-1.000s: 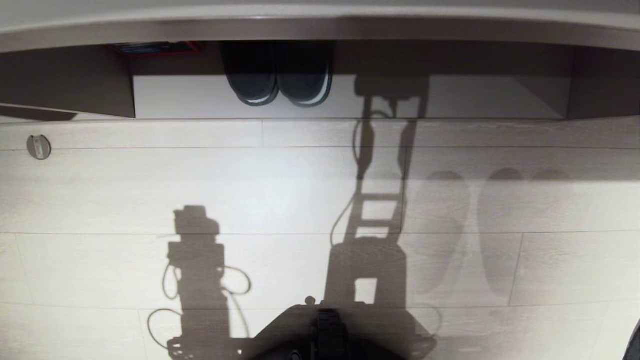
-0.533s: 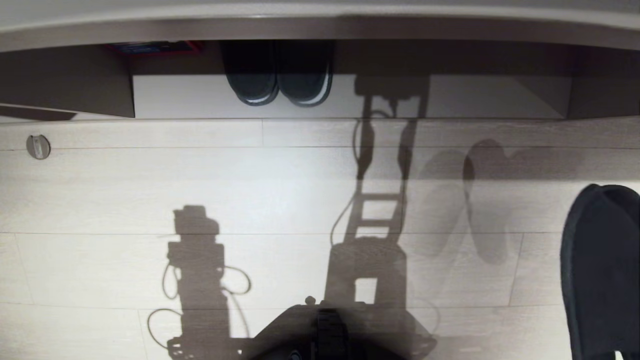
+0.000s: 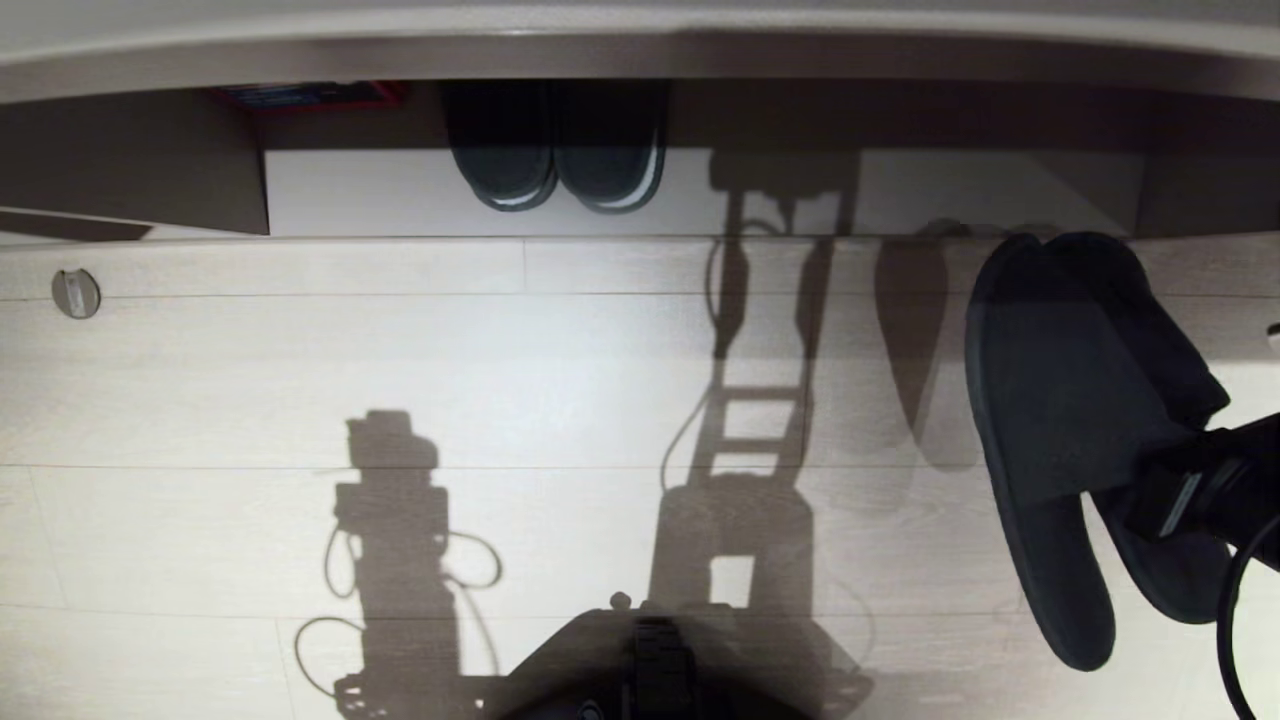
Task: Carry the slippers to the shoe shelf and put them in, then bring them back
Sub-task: Place the slippers into the shoe cabinet
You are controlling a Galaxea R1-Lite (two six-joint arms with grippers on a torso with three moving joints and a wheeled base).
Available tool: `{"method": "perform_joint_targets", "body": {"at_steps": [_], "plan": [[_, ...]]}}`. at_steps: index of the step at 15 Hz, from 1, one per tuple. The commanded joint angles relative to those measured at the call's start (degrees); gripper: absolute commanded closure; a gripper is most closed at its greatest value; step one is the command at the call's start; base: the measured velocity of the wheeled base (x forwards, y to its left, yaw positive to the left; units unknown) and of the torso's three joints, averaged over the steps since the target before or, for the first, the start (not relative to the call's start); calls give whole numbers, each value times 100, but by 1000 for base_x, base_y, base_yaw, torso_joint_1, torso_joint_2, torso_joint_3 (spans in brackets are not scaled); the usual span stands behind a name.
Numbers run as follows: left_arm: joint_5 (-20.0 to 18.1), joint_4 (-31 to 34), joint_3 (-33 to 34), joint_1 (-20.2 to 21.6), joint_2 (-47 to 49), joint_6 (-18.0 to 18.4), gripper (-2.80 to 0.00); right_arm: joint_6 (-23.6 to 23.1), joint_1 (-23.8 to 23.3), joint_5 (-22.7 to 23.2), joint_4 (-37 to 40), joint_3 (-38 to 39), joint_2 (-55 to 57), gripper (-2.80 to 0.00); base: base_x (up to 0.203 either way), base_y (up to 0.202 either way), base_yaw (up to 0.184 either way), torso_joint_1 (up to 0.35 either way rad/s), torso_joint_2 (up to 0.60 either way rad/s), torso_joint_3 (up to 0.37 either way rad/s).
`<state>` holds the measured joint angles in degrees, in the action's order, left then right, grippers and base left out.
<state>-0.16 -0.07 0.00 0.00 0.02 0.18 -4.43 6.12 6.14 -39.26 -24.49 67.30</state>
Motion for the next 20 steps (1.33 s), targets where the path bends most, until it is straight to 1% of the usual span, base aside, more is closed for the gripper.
{"method": "perform_joint_targets", "body": {"at_steps": [1, 2, 4, 6, 7, 11, 14, 16, 20], "plan": [[-2, -1, 0, 0, -5, -1, 0, -15, 25, 6, -236, -129, 542, 0, 0, 0, 0, 0, 0, 0], [-2, -1, 0, 0, -3, -1, 0, -17, 44, 4, -585, -177, 816, 0, 0, 0, 0, 0, 0, 0], [-2, -1, 0, 0, -5, -9, 0, -25, 76, -3, -1602, -224, 1319, 0, 0, 0, 0, 0, 0, 0], [-2, -1, 0, 0, -9, -9, 0, -31, 105, -5, -2283, -321, 1669, 0, 0, 0, 0, 0, 0, 0], [-2, -1, 0, 0, -9, -9, 0, -32, 108, 0, -2419, -411, 1720, 0, 0, 0, 0, 0, 0, 0], [-2, -1, 0, 0, -2, -1, 0, -31, 146, 10, -2511, -717, 1808, 0, 0, 0, 0, 0, 0, 0], [-2, -1, 0, 0, -11, -1, 0, -7, 188, 31, -2776, -1049, 1984, 0, 0, 0, 0, 0, 0, 0], [-2, -1, 0, 0, -2, -1, 0, -37, 188, 239, -2802, -1340, 2020, 0, 0, 0, 0, 0, 0, 0], [-2, -1, 0, 0, -11, -1, 0, -81, 182, 266, -2770, -2151, 2363, 0, 0, 0, 0, 0, 0, 0]]}}
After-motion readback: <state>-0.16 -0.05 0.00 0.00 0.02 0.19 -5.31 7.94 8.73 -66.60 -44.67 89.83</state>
